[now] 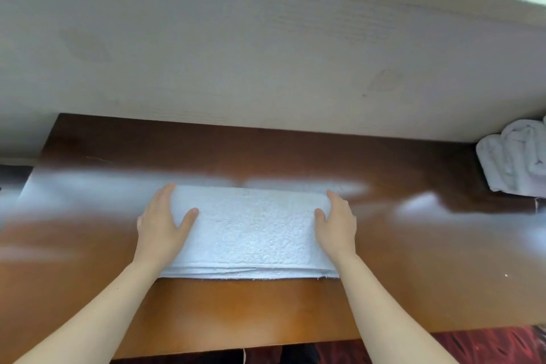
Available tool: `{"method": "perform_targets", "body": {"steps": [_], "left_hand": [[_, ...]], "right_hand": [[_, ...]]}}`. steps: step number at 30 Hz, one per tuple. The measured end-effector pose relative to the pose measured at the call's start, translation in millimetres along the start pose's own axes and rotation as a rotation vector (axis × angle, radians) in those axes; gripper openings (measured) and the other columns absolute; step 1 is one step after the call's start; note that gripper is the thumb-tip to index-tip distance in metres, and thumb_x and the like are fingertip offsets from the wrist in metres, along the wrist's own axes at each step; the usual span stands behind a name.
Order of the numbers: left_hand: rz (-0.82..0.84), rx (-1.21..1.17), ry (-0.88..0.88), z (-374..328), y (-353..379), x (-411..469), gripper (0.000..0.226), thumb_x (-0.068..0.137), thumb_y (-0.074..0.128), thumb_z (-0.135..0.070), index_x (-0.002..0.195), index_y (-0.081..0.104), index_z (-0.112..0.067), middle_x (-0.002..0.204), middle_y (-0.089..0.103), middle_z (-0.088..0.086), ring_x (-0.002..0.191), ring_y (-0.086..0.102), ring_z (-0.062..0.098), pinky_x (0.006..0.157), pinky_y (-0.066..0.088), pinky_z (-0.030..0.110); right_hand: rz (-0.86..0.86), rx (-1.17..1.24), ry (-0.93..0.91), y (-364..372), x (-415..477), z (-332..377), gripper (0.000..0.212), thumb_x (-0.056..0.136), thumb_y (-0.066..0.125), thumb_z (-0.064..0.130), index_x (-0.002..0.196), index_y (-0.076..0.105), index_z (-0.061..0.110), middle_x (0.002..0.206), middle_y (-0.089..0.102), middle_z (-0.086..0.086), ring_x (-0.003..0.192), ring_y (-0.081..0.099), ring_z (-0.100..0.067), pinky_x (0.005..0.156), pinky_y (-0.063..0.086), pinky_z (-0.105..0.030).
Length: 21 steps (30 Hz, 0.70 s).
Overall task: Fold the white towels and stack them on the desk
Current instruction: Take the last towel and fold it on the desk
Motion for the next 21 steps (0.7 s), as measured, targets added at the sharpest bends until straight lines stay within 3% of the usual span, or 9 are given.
{"method": "perform_targets", "body": {"steps": [3, 6, 9, 11, 14, 18, 21], "left_hand": [[-0.026, -0.430, -0.274, -14, -7, 8, 0.070, 0.081, 0.080, -0.029, 0.140, 0.043, -0.019, 0.133, 0.051, 0.000, 0.126, 0.047, 0.023, 0.099, 0.036, 0.031], [0.205, -0.447, -0.343, -29, -9, 11, 0.072, 0.072, 0.084, -0.043, 0.132, 0.050, -0.021, 0.125, 0.056, -0.005, 0.119, 0.053, 0.022, 0.095, 0.043, 0.034], [0.233, -0.432, -0.184, -68, -26, 5, 0.034, 0.078, 0.081, -0.037, 0.106, 0.063, -0.026, 0.104, 0.066, -0.008, 0.104, 0.061, 0.018, 0.084, 0.044, 0.031], [0.215, -0.410, -0.034, -102, -40, 0, 0.019, 0.082, 0.078, -0.035, 0.095, 0.065, -0.030, 0.094, 0.067, -0.014, 0.093, 0.060, 0.009, 0.078, 0.043, 0.028], [0.167, -0.475, 0.131, -153, -58, -12, 0.016, 0.080, 0.080, -0.034, 0.089, 0.070, -0.026, 0.085, 0.070, -0.012, 0.077, 0.059, 0.001, 0.070, 0.043, 0.027], [0.051, -0.599, 0.266, -219, -70, -43, 0.009, 0.082, 0.079, -0.030, 0.086, 0.071, -0.033, 0.085, 0.071, -0.017, 0.078, 0.061, -0.001, 0.072, 0.046, 0.020], [-0.032, -0.642, 0.375, -277, -61, -79, 0.011, 0.085, 0.075, -0.031, 0.083, 0.070, -0.040, 0.085, 0.070, -0.023, 0.079, 0.061, -0.005, 0.069, 0.044, 0.010]], "right_hand": [[-0.025, 0.175, 0.103, -12, -6, 18, 0.051, 0.096, 0.043, 0.003, 0.145, 0.041, 0.016, 0.146, 0.044, -0.008, 0.134, 0.043, -0.026, 0.108, 0.034, -0.033], [0.022, 0.194, 0.165, -26, -14, 29, 0.045, 0.099, 0.041, 0.006, 0.143, 0.041, 0.014, 0.147, 0.041, -0.007, 0.125, 0.050, -0.026, 0.096, 0.039, -0.031], [-0.014, 0.228, 0.183, -55, -20, 32, 0.037, 0.103, 0.042, 0.019, 0.139, 0.043, 0.007, 0.142, 0.045, -0.010, 0.125, 0.049, -0.028, 0.092, 0.039, -0.032], [-0.079, 0.285, 0.163, -81, -22, 29, 0.027, 0.103, 0.041, 0.022, 0.125, 0.049, 0.009, 0.129, 0.054, -0.011, 0.111, 0.054, -0.027, 0.084, 0.041, -0.034], [-0.205, 0.446, 0.126, -130, -29, 7, 0.013, 0.100, 0.043, 0.024, 0.109, 0.050, 0.018, 0.108, 0.061, -0.005, 0.094, 0.057, -0.024, 0.078, 0.045, -0.038], [-0.337, 0.693, 0.085, -201, -39, -41, 0.010, 0.101, 0.046, 0.031, 0.110, 0.050, 0.027, 0.101, 0.059, 0.003, 0.099, 0.059, -0.021, 0.088, 0.049, -0.042], [-0.417, 0.756, -0.012, -259, -50, -84, 0.009, 0.102, 0.048, 0.034, 0.104, 0.054, 0.027, 0.097, 0.058, 0.003, 0.090, 0.056, -0.015, 0.083, 0.047, -0.037]]}}
Point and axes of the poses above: each hand's wrist, its own x-axis towards the middle knuckle, its own y-axis out of the palm, z = x × y, the point moved 2 cm from there along x, towards the middle knuckle
